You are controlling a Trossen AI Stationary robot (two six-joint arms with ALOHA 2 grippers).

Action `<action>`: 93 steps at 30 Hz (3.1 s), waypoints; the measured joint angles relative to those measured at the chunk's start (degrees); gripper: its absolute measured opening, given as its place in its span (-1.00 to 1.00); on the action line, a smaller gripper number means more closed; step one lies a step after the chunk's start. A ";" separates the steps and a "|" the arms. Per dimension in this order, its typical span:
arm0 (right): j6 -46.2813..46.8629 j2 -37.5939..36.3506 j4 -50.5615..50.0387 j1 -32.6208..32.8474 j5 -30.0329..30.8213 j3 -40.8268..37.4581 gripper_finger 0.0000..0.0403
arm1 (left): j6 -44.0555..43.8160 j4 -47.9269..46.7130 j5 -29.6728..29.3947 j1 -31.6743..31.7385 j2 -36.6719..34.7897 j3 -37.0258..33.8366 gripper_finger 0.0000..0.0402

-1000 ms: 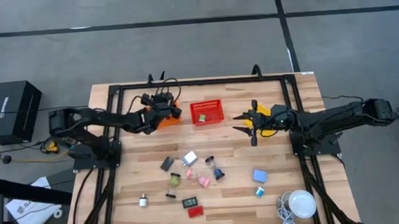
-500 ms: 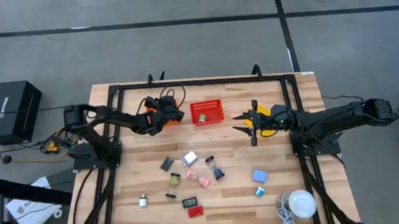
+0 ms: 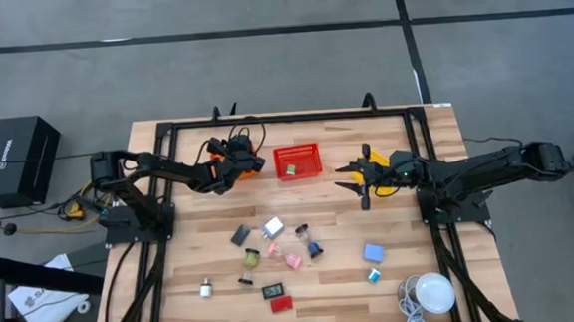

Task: Pick & Place Office items
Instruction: Put the left green hourglass into the orange bin, then put the top black digital clock into the yellow bin

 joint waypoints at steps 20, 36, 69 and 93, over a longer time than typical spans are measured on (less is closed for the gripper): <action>2.99 0.01 -0.09 0.00 -0.02 0.00 -0.21 | -1.53 0.72 0.36 0.57 0.00 0.00 0.07; 2.99 0.00 0.11 0.00 -0.02 0.00 -0.21 | 0.43 0.63 -0.46 0.57 0.48 0.00 0.11; 2.99 0.00 -0.47 0.02 -0.02 0.01 -0.21 | 2.75 0.74 0.46 -0.64 -6.80 0.07 0.42; 8.13 0.00 -3.15 10.88 0.15 3.52 0.19 | 4.37 -2.30 21.88 -25.83 -24.05 -0.02 0.42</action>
